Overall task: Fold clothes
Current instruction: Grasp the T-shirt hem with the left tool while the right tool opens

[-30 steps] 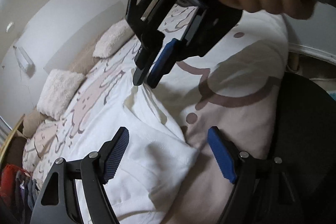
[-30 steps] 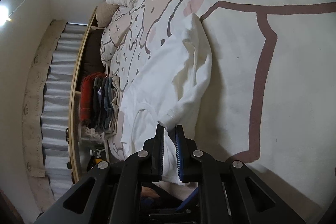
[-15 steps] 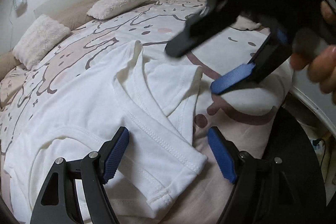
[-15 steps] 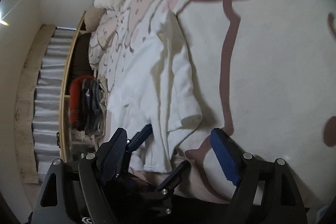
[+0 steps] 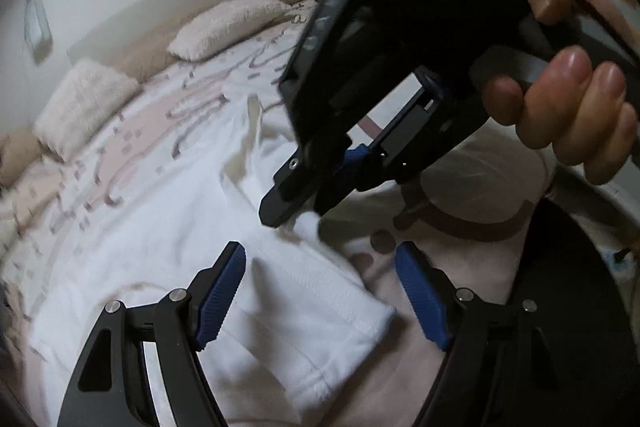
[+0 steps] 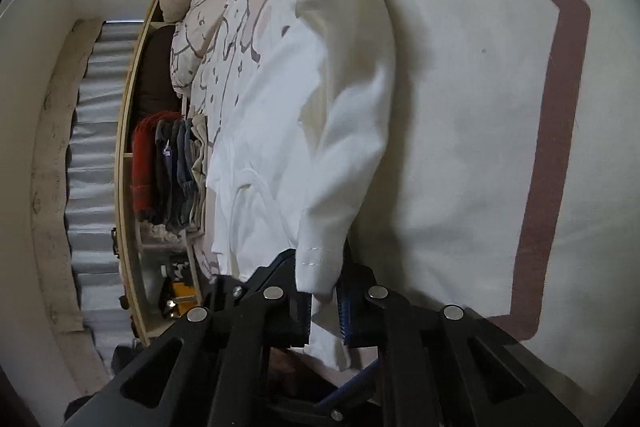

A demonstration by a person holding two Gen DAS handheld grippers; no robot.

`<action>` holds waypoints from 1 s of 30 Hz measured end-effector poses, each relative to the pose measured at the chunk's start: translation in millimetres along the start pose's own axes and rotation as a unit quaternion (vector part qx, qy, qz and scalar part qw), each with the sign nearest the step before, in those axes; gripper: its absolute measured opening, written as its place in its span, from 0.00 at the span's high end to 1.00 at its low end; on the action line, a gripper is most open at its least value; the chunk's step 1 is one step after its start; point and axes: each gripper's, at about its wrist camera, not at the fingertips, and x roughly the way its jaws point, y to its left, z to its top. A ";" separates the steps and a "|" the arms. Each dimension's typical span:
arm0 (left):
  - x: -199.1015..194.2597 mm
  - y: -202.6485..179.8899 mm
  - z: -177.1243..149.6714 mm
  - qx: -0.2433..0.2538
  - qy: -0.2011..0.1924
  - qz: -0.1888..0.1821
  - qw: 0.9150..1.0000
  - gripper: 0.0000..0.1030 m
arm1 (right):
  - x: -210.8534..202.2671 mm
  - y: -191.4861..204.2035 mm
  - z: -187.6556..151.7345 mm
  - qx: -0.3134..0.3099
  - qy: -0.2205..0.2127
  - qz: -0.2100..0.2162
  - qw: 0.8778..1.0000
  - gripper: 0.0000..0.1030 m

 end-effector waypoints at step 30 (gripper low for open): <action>22.9 74.0 5.2 -0.173 0.030 -0.050 0.983 0.91 | -55.5 -5.8 60.1 0.025 -0.069 -0.025 0.997 0.11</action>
